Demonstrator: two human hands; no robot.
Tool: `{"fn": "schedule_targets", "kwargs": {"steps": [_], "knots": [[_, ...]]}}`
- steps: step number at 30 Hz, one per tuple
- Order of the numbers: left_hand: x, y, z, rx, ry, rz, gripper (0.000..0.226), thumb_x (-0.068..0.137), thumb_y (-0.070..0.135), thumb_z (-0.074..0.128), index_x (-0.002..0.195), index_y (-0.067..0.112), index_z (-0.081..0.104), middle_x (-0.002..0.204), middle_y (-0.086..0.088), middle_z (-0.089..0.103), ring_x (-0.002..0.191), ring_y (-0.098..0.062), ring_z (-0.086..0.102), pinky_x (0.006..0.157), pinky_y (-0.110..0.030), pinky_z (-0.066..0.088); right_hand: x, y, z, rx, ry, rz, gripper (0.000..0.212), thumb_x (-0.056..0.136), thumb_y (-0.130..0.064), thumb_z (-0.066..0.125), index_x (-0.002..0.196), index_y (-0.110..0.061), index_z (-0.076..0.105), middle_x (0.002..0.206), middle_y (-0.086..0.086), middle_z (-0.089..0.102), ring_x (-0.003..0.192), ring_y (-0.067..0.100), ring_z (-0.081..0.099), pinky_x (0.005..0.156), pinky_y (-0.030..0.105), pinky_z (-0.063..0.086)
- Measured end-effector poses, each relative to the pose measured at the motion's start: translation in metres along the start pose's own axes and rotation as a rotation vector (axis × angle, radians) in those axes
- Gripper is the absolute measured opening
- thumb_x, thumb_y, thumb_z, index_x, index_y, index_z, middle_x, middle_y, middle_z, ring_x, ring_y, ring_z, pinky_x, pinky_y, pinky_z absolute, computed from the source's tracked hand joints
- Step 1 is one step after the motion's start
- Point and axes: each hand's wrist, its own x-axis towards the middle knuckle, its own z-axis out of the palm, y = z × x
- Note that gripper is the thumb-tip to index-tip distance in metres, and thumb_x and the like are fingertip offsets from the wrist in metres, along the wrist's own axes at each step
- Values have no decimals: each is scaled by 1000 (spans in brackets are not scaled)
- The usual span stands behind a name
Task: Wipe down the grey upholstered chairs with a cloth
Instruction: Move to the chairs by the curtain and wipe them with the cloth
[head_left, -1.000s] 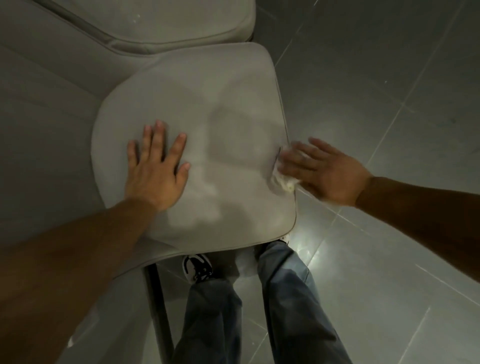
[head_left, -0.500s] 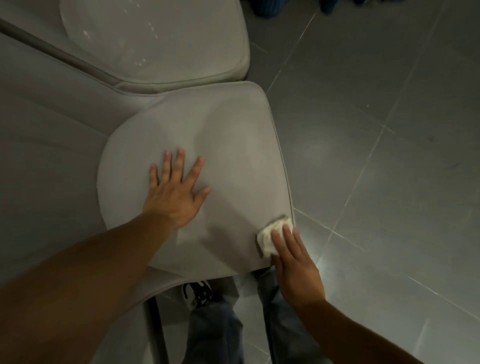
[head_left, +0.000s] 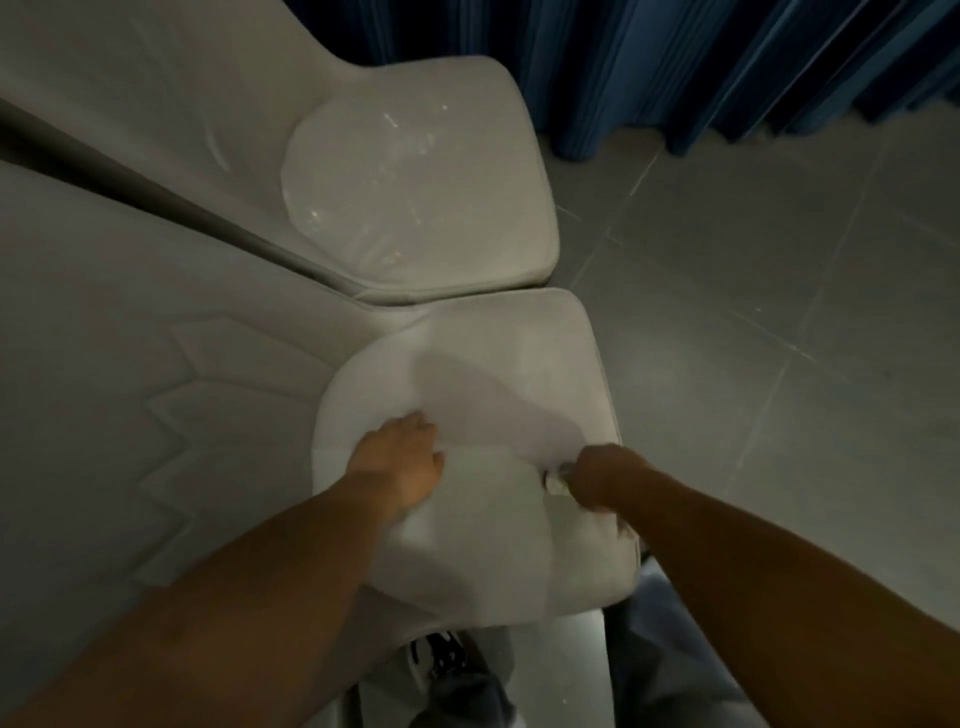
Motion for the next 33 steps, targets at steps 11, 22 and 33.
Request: {"fn": "schedule_targets", "kwargs": {"steps": [11, 22, 33], "knots": [[16, -35, -69, -18, 273, -333, 66, 97, 34, 50, 157, 18, 31, 153, -15, 40, 137, -36, 38, 112, -43, 35, 63, -24, -162, 41, 253, -274, 29, 90, -38, 50, 100, -16, 65, 102, 5, 67, 89, 22, 63, 70, 28, 47], [124, 15, -133, 112, 497, -421, 78, 86, 40, 51, 157, 16, 28, 161, -17, 29, 147, -38, 24, 117, -53, 18, 153, -26, -244, 592, 467, -468, 19, 80, -33, 69, 86, -24, 54, 70, -12, 51, 62, 3, 48, 42, 9, 26], [174, -14, -95, 87, 512, -323, 71, 99, 50, 24, 163, 21, 15, 169, -15, 15, 156, -33, 7, 125, -52, 2, 216, -63, -309, 229, 853, -630, 38, 94, -33, 42, 116, -13, 64, 110, 15, 65, 102, 34, 57, 85, 36, 47]]}}
